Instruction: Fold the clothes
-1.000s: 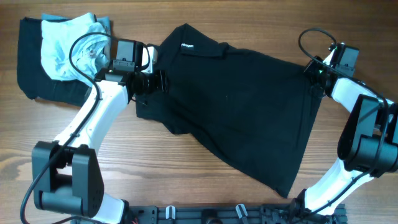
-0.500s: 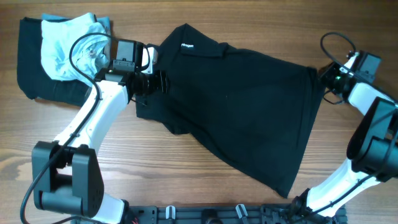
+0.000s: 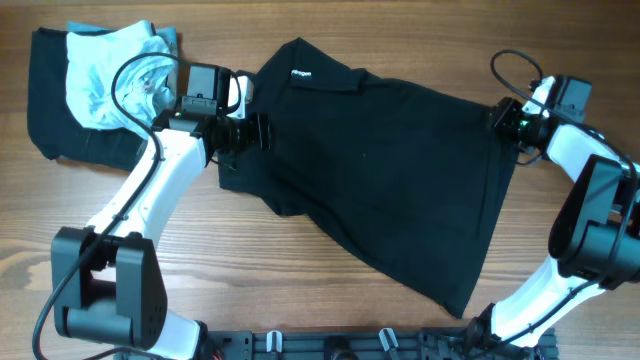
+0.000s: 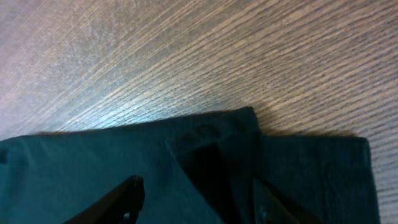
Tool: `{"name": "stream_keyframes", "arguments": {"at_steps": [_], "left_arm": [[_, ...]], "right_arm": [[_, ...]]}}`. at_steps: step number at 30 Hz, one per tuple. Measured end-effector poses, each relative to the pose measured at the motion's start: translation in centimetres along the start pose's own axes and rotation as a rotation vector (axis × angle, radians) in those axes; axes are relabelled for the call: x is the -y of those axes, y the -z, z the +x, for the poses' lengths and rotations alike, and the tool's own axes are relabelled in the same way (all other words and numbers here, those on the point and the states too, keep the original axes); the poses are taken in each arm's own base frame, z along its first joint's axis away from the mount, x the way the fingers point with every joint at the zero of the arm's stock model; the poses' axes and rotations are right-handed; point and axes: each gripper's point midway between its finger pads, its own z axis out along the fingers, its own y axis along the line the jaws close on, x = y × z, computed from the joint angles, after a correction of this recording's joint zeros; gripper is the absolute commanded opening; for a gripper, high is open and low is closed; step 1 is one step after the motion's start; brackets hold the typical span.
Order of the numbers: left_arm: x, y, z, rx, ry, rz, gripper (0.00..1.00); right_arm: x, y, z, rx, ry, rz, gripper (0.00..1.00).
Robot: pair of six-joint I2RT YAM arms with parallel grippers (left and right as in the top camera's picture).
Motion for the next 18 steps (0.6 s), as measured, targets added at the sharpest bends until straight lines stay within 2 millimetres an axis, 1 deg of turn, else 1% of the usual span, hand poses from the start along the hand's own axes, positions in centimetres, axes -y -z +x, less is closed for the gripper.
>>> {"name": "stream_keyframes", "arguments": {"at_steps": [3, 7, 9, 13, 15, 18], "left_arm": [[0.0, 0.0, 0.0, 0.000, 0.000, 0.000, 0.70], [0.0, 0.0, 0.0, 0.000, 0.000, 0.000, 0.72], [0.0, 0.0, 0.0, 0.000, 0.000, 0.000, 0.73], [0.0, 0.0, 0.0, 0.000, 0.000, 0.000, 0.73], [0.0, 0.0, 0.0, 0.000, 0.000, 0.000, 0.73], [0.0, 0.0, 0.0, 0.000, 0.000, 0.000, 0.73]], "right_arm": [[-0.5, 0.0, -0.3, -0.002, 0.018, 0.035, 0.61], [-1.1, 0.5, -1.2, 0.020, 0.043, 0.084, 0.61], [-1.2, 1.2, -1.8, 0.042, 0.054, 0.112, 0.62], [-2.3, 2.7, -3.3, 0.103, 0.092, 0.135, 0.61], [-2.8, 2.9, -3.5, 0.112, 0.102, 0.139, 0.61], [-3.7, 2.6, -3.1, 0.114, 0.130, 0.157, 0.59]]}}
